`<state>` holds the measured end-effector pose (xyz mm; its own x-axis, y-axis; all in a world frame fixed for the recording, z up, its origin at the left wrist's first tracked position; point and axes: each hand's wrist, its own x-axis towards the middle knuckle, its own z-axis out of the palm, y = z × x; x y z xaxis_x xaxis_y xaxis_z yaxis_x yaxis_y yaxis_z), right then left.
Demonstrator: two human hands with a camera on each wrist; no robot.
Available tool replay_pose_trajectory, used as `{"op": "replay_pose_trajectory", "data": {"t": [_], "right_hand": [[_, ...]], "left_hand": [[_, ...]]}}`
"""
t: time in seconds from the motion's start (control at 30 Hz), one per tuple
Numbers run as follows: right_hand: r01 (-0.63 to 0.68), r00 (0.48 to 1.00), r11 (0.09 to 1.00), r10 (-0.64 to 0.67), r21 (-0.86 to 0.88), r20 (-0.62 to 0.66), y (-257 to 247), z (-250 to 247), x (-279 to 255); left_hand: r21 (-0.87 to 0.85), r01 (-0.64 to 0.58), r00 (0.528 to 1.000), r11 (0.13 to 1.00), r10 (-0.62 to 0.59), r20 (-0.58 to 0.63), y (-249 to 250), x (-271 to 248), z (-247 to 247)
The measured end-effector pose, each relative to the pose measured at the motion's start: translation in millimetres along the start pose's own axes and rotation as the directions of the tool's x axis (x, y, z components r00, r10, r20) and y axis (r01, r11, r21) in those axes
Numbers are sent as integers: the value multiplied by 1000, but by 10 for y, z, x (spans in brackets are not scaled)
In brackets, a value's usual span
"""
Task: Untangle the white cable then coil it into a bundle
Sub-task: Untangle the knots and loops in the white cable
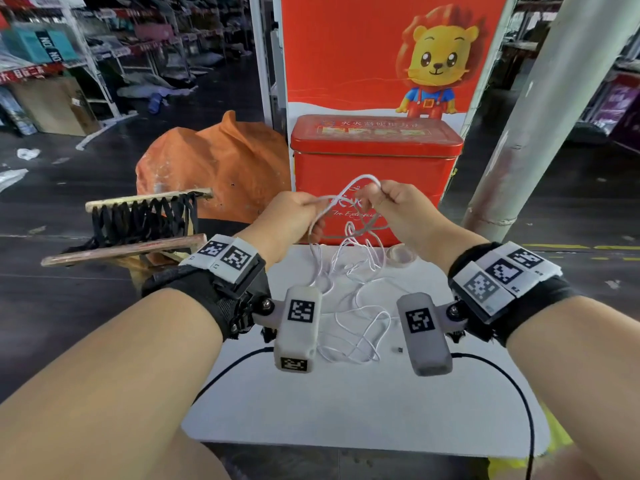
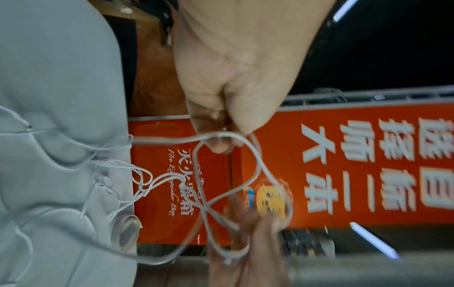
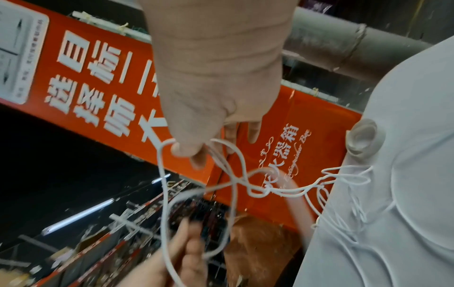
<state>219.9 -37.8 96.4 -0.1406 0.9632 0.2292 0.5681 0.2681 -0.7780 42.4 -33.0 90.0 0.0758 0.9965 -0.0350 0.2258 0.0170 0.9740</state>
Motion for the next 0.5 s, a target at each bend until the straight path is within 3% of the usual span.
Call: {"op": "replay_pose_trajectory", "data": {"t": [0.07,0.13,0.23,0.3,0.37,0.43,0.5], "right_hand": [[-135,983,990,139,35,-116,82,-66,47],[-277,923,931,326,238,-204,170,-172,72],[-302,852,803,469,514,-231,234,-303,39],[-260,837,751,489,608,-246,234,-341,9],[-211,849,770,449,603,-277,212,-354,1],[-166,897,826,354,539,-265,185,-330,6],[-132,950,858,253,497,-185,143,-263,8]], "left_hand": [[-123,82,986,989,-98,-133,-76,59,-121],[-186,186,944,965,-227,-238,-230,104,-315],[-36,288,902,957,-284,-327,-522,142,-618],[62,351,890,934,-312,-333,-639,147,-747],[64,387,898,920,-360,-252,-631,130,-727],[189,421,905,887,-397,-153,-550,81,-602],[445,392,912,805,-402,-76,-450,30,-453]]}}
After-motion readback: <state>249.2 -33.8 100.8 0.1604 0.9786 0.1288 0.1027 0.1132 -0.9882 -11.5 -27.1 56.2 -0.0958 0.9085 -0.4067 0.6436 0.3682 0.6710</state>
